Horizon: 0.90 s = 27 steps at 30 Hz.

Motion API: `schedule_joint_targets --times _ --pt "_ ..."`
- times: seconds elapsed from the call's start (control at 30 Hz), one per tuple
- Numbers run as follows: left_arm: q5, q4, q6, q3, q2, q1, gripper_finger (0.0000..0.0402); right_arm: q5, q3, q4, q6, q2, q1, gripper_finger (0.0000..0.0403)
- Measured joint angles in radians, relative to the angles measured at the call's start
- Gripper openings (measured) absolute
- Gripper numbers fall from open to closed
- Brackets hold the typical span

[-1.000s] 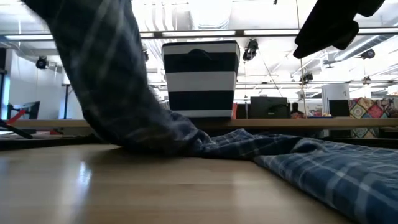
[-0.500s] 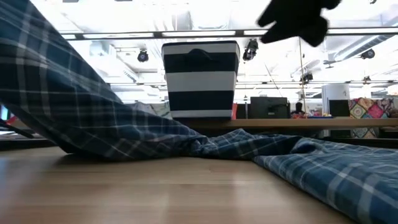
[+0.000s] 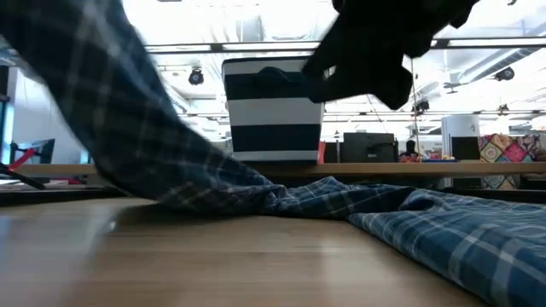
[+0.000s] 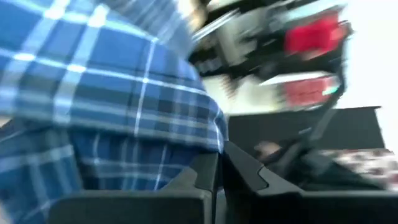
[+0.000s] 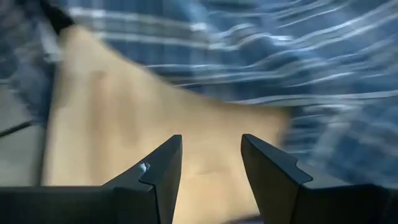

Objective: Fold Laundry from Bin
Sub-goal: Fold the blue patterned pants

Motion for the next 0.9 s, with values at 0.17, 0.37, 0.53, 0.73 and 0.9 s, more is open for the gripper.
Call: schedule_joint_targets --times 0.17,0.37,0.53,0.73,0.9 --pt "-0.085 0.441 0.220 -0.150 0.012 0.076 0.0000 -0.053 0.000 0.244 -0.011 0.081 0.052 0.0162" --pt "-0.118 0.950 0.513 -0.272 0.077 0.173 0.0000 -0.049 0.010 0.598 -0.140 0.206 0.066 0.0162" --pt "-0.117 1.111 0.585 -0.286 0.135 0.238 0.0000 -0.102 0.095 0.648 -0.181 0.287 0.065 0.0164" --pt "-0.110 1.094 0.605 -0.254 0.163 0.266 0.0000 -0.126 0.206 0.334 -0.234 0.257 0.085 0.0218" --pt "-0.122 1.077 0.677 -0.237 0.132 0.292 0.0000 -0.126 0.325 -0.067 -0.220 0.212 0.116 0.0272"
